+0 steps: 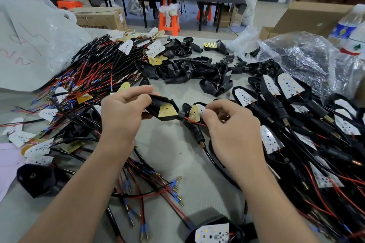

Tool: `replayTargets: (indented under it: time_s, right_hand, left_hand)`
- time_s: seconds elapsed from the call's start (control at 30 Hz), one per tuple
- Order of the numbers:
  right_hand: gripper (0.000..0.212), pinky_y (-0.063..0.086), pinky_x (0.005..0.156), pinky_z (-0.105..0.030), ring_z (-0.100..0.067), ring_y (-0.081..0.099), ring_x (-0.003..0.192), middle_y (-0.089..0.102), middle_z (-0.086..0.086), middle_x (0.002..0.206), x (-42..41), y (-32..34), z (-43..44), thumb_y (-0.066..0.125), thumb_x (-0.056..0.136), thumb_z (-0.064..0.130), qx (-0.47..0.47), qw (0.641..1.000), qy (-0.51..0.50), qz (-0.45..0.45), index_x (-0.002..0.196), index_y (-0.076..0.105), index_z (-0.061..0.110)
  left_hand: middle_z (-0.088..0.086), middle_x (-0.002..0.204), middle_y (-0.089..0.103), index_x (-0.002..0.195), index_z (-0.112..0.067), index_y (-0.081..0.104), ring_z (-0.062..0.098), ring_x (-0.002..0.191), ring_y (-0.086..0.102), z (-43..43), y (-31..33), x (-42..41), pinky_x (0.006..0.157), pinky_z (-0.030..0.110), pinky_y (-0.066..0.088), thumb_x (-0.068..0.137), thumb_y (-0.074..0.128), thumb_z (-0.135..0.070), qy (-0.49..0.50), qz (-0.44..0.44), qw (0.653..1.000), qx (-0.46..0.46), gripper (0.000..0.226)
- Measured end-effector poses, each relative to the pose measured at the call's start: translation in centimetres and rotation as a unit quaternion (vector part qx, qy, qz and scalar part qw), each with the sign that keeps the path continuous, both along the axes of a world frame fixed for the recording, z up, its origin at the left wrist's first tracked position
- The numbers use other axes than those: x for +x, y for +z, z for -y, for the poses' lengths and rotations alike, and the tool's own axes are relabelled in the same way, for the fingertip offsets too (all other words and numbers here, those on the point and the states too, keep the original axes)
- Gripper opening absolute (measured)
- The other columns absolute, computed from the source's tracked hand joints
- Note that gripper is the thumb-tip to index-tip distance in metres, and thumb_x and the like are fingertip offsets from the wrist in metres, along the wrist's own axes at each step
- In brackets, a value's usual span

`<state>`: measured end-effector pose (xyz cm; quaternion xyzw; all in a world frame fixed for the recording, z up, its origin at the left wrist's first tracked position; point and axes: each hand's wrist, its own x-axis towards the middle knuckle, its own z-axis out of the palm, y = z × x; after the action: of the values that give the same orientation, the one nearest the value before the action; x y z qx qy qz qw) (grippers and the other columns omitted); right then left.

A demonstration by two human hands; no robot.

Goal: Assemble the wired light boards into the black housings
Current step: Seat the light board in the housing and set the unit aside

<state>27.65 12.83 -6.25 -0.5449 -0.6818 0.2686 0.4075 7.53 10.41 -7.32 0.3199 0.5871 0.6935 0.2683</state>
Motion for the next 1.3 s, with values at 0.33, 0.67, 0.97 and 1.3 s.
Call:
replayTargets:
  time_s: [0.33,0.67,0.97,1.3]
  right_hand:
    - [0.029,0.041,0.072,-0.029,-0.009,0.051,0.088,0.054,0.015,0.075,-2.9,-0.9,2.2,0.07,0.079,0.059,0.065,0.993,0.038,0.09,0.081,0.064,0.031]
    - [0.028,0.041,0.062,-0.007,0.003,0.062,0.068,0.074,0.014,0.074,-1.4,-0.2,0.9,0.067,0.086,0.003,-0.047,0.99,0.13,-0.04,0.091,0.076,0.029]
    - [0.026,0.047,0.077,-0.024,-0.007,0.061,0.084,0.069,0.018,0.08,-1.7,0.1,1.6,0.061,0.078,0.012,0.003,0.996,0.084,-0.006,0.092,0.073,0.031]
    - [0.039,0.037,0.055,-0.029,-0.015,0.048,0.056,0.053,0.004,0.053,-3.7,-0.5,1.6,0.062,0.094,0.037,0.059,0.995,0.065,-0.047,0.062,0.059,0.014]
  left_hand:
    - [-0.005,0.079,0.079,0.086,-0.027,0.082,0.018,0.068,0.075,0.8,0.0,2.5,0.058,0.028,0.061,0.086,0.069,0.002,-0.048,-0.152,0.987,0.029,0.031]
    - [0.005,0.089,0.08,0.075,-0.023,0.083,0.017,0.081,0.073,-0.2,-0.2,0.9,0.068,0.031,0.055,0.094,0.061,-0.001,-0.064,0.086,0.993,-0.04,0.036]
    - [-0.005,0.076,0.078,0.081,-0.03,0.084,0.018,0.069,0.074,0.0,-0.7,1.8,0.059,0.031,0.062,0.09,0.065,-0.014,-0.03,-0.111,0.992,-0.058,0.027]
    - [0.017,0.118,0.074,0.121,-0.015,0.069,0.025,0.104,0.074,-0.3,-0.6,2.7,0.08,0.038,0.061,0.105,0.042,-0.047,-0.256,0.186,0.946,-0.075,0.045]
